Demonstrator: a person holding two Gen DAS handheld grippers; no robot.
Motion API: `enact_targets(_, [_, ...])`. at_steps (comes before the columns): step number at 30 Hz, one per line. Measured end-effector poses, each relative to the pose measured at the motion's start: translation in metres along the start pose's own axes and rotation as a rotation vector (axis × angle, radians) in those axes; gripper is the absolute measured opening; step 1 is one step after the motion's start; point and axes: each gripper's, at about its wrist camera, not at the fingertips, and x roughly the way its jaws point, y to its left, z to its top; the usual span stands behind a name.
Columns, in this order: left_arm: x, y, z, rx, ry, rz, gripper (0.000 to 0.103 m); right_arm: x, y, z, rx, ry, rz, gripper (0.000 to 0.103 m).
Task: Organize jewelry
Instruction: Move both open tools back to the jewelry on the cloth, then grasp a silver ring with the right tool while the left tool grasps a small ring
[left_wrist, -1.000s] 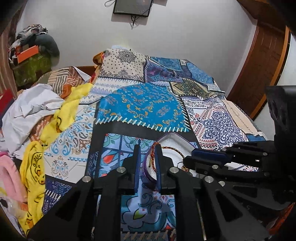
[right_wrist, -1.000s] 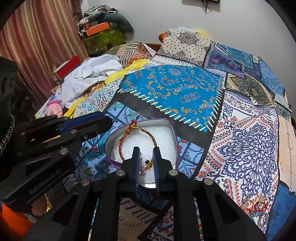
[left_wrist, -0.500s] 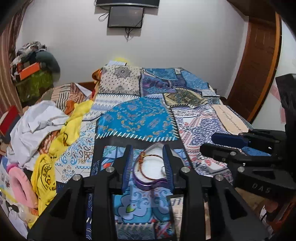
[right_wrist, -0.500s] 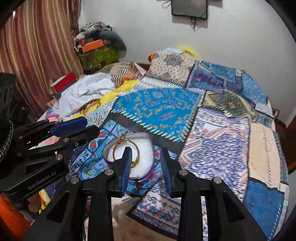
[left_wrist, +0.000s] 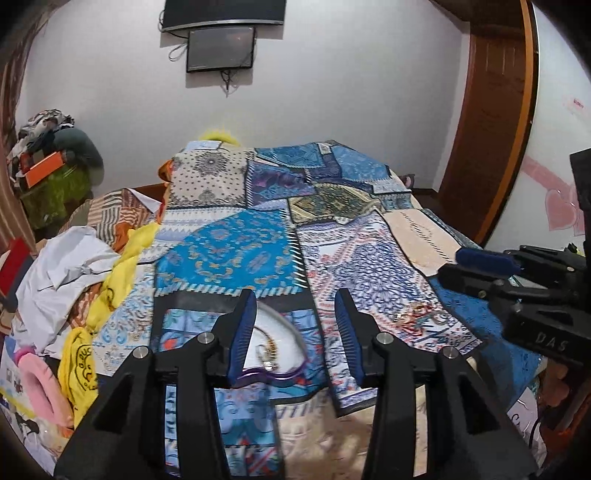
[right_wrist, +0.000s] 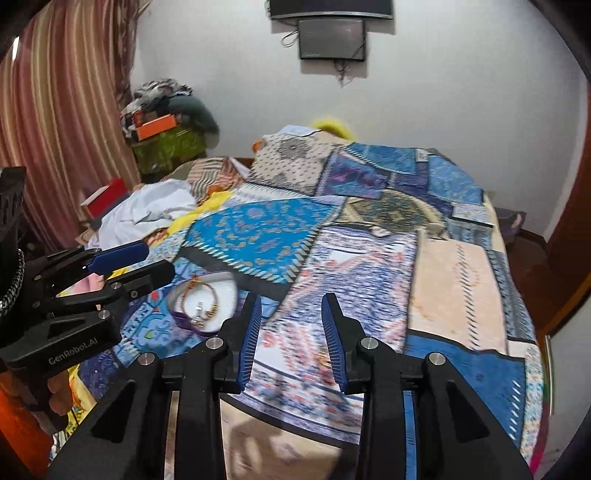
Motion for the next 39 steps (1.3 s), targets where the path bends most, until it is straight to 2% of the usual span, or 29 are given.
enact_targets(4, [0.013,-0.015,-0.004,0.015,0.036,-0.010,0.047,-0.009,-0.028,-0.008,0.045,-0.013,-0.037,0.046])
enact_targets(14, [0.053,-0.043,-0.022,0.029,0.160,-0.059,0.047,-0.008,-0.077,-0.039,0.111,0.052,-0.093,0.046])
enact_targets(23, [0.083,-0.057,-0.038,0.014,0.229,-0.100,0.047,0.011,-0.090,-0.063,0.145,0.137,-0.043,0.046])
enact_targets(27, [0.090,-0.059,-0.038,0.015,0.235,-0.117,0.040,0.021,-0.085,-0.064,0.138,0.153,0.000,0.046])
enact_targets(31, [0.096,-0.058,-0.037,0.009,0.240,-0.148,0.027,0.028,-0.079,-0.062,0.113,0.151,0.028,0.046])
enact_targets(33, [0.098,-0.059,-0.037,0.013,0.244,-0.164,0.026,0.030,-0.077,-0.062,0.108,0.148,0.040,0.046])
enact_targets(36, [0.100,-0.063,-0.038,0.030,0.246,-0.168,0.024,0.033,-0.075,-0.062,0.097,0.149,0.052,0.038])
enact_targets(39, [0.103,-0.065,-0.038,0.031,0.250,-0.168,0.013,0.041,-0.072,-0.064,0.089,0.174,0.064,0.028])
